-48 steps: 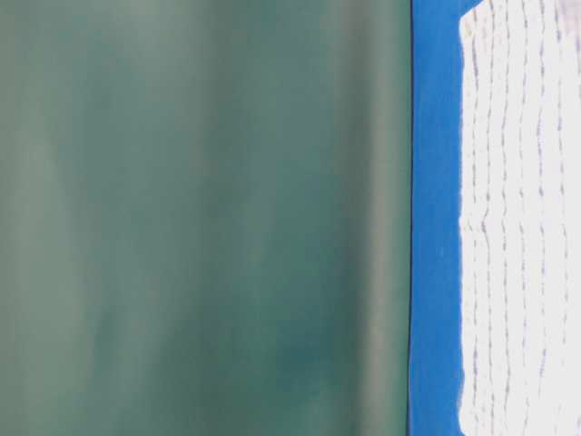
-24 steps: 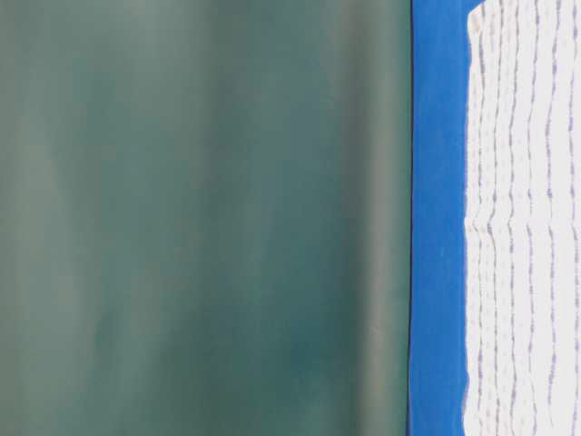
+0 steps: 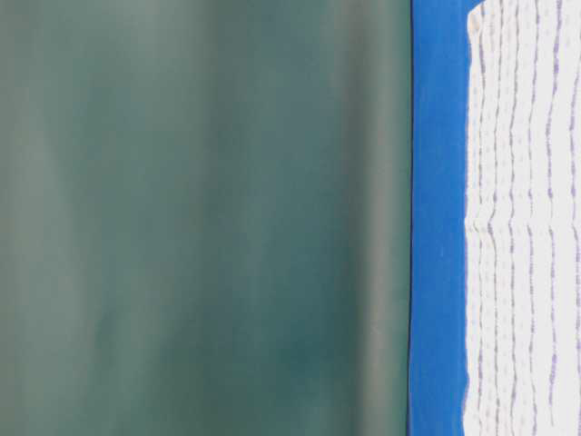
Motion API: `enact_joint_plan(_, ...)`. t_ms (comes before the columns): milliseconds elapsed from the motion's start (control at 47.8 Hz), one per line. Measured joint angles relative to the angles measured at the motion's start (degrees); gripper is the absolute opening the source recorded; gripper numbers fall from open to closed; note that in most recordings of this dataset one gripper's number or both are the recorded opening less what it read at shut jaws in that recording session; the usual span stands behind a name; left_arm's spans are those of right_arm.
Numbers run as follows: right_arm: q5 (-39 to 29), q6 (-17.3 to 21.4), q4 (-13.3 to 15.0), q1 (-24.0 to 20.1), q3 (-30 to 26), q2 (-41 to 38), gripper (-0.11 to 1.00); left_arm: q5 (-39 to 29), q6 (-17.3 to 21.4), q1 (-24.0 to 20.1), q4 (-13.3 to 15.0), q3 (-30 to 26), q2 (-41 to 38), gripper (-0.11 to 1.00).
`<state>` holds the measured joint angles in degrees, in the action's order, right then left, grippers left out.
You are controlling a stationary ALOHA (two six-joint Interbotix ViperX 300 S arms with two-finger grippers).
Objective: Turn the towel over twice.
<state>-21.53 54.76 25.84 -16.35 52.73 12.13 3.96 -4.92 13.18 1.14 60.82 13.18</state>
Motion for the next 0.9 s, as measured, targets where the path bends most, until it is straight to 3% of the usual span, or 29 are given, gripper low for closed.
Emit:
enact_joint_plan(209,-5.5,-0.4,3.5,-0.1,-2.0,4.6,0.62,-4.3,0.4,-1.2,-0.1,-1.4,7.2,0.8)
enact_joint_plan(607,-13.8,-0.5,15.5,-0.1,-1.1,24.3,0.62,-6.8,0.7,-9.1,0.0,-1.5,23.2,0.79)
enact_joint_plan(733,-16.2,-1.1,17.7,0.0,-0.4,31.2,0.62,-8.7,2.2,-12.0,0.0,-1.5,28.9,0.79)
enact_joint_plan(900,-19.9,-4.7,18.8,-0.1,-0.3,38.2,0.62,-10.8,5.8,-14.7,0.0,-1.1,36.4,0.79)
